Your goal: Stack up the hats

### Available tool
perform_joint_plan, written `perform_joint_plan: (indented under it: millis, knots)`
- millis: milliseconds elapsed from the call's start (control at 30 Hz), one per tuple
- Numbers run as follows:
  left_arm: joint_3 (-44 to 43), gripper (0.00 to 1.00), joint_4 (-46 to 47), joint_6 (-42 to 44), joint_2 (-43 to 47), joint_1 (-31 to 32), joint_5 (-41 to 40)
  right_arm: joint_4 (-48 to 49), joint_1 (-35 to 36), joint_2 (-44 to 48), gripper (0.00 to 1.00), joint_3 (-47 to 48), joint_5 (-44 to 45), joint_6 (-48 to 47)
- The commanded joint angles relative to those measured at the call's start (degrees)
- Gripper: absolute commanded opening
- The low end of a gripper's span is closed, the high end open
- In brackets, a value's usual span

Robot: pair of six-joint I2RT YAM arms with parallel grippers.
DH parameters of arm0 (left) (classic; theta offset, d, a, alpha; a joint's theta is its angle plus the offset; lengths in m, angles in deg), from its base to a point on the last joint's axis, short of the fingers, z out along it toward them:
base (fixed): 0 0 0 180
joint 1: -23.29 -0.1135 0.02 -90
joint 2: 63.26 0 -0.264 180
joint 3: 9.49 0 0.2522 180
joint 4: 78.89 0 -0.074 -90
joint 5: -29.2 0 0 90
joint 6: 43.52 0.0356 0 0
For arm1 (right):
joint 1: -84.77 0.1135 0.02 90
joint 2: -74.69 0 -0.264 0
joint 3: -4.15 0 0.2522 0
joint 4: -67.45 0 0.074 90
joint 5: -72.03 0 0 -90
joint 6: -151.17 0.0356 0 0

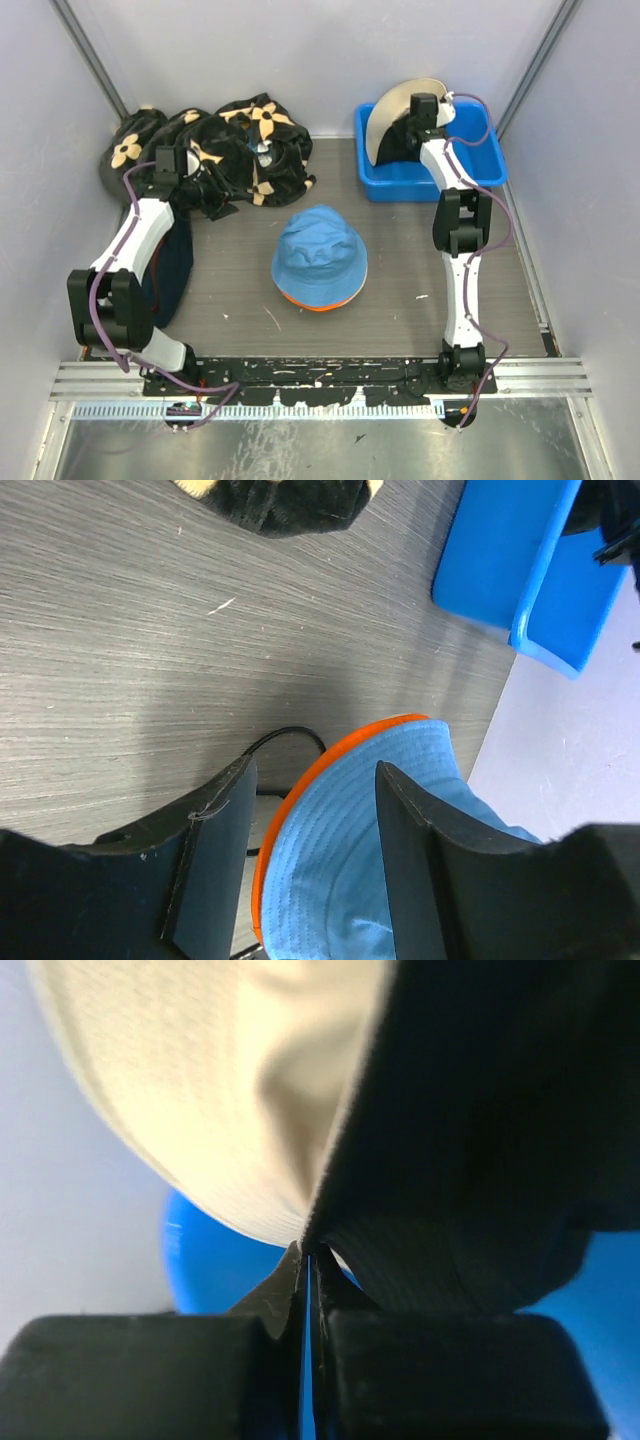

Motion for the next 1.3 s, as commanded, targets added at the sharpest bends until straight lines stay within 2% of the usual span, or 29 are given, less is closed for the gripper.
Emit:
perform_joint_plan:
  millis: [0, 167, 333, 400, 433, 467, 600, 833, 1000, 1100, 1267]
  knots:
    - [-1.44, 0.57, 0.24, -0.13, -1.96, -0.32, 1.21, -1.54, -1.51, 9.8, 0.01, -11.54, 0.12, -1.56]
    - [-1.12, 0.56, 1.13, -0.51, -3.46, -0.32, 2.82, 0.03, -3.59, 21.55, 0.01, -28.25, -0.11, -3.34]
    - [0.6, 0.55, 3.36, -1.83, -4.57, -0.32, 4.84, -1.48, -4.85, 31.48, 0.01, -39.35, 3.56, -8.24]
    - [1.2, 0.54, 4.14, -2.21, -4.73, -0.32, 5.33, -1.0, -5.2, 32.86, 0.15, -40.57, 2.54, -11.19]
    - [1.36, 0.54, 4.38, -2.3, -4.81, -0.32, 5.5, -0.95, -5.33, 32.99, 0.25, -40.33, 1.41, -12.62]
    - [1.61, 0.54, 4.56, -2.37, -4.82, -0.32, 5.61, -0.91, -5.38, 32.97, 0.31, -39.69, 0.38, -14.07]
    - [2.57, 0.53, 4.95, -2.74, -4.54, -0.3, 6.29, -3.3, -5.46, 33.5, 0.45, -36.94, 0.86, -17.56]
    - [5.39, 0.53, 5.24, -2.79, -2.27, -0.3, 6.21, -8.39, -6.38, 32.57, 0.47, -33.89, 1.46, -19.12]
    - [7.24, 0.53, 5.16, -2.62, -0.36, -0.32, 6.03, -10.45, -8.02, 31.83, 0.58, -31.48, 1.69, -19.99]
    - [8.52, 0.53, 5.31, -2.72, 0.16, -0.32, 6.06, -16.31, -8.2, 27.83, 0.61, -24.21, 3.86, -22.39]
    - [10.17, 0.53, 5.58, -3.03, 1.16, -0.32, 6.43, -20.79, -8.53, 22.19, 0.73, -16.71, 10.06, -27.5]
